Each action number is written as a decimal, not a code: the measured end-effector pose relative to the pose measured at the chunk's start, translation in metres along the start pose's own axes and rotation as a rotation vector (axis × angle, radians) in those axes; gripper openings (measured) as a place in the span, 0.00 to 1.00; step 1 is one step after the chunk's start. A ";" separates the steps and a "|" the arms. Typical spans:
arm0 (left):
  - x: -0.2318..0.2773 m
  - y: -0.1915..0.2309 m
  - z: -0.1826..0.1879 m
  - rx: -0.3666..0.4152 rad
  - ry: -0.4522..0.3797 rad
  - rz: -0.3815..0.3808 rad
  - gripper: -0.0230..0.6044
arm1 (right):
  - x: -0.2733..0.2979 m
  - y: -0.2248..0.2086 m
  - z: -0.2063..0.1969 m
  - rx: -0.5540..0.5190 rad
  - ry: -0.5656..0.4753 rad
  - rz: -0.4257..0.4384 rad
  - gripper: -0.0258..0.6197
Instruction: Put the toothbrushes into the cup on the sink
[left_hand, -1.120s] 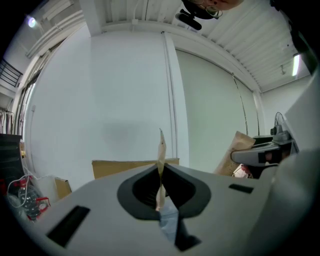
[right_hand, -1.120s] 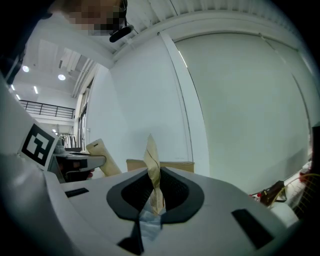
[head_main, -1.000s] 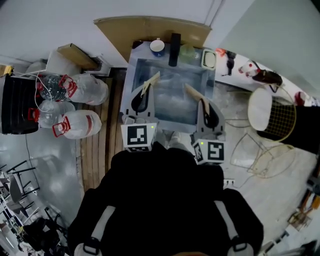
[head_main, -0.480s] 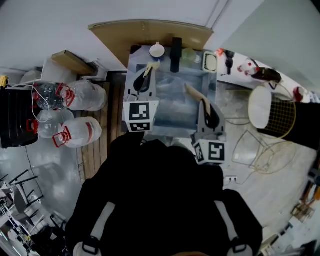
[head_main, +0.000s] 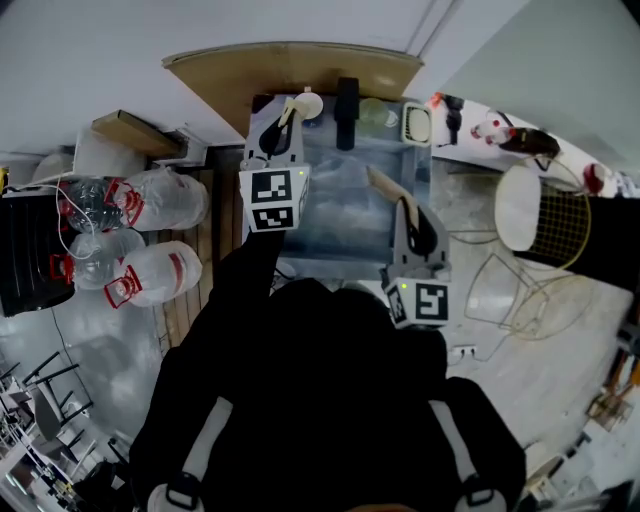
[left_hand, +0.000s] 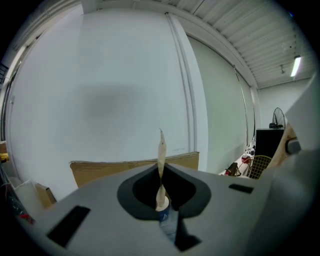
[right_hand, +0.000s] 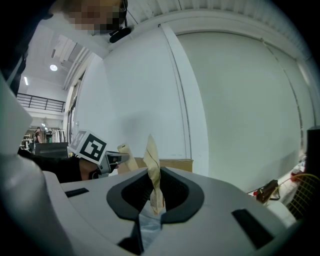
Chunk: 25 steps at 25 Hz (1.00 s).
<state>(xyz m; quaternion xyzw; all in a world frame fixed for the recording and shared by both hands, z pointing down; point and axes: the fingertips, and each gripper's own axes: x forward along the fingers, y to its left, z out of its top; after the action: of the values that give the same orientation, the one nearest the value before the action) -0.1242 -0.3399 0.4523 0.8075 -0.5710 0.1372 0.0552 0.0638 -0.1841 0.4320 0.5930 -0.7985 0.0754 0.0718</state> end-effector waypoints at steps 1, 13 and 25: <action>0.006 0.001 -0.002 0.002 0.004 -0.005 0.06 | 0.001 0.000 -0.002 0.000 0.010 -0.001 0.10; 0.064 0.007 -0.043 0.016 0.102 -0.023 0.06 | 0.010 -0.002 -0.006 0.002 0.019 -0.017 0.10; 0.094 0.001 -0.098 -0.018 0.247 -0.041 0.06 | 0.012 -0.008 -0.007 -0.006 0.021 -0.027 0.10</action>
<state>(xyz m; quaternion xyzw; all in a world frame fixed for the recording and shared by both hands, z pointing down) -0.1116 -0.4011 0.5723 0.7954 -0.5445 0.2292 0.1352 0.0680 -0.1966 0.4416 0.6025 -0.7899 0.0783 0.0827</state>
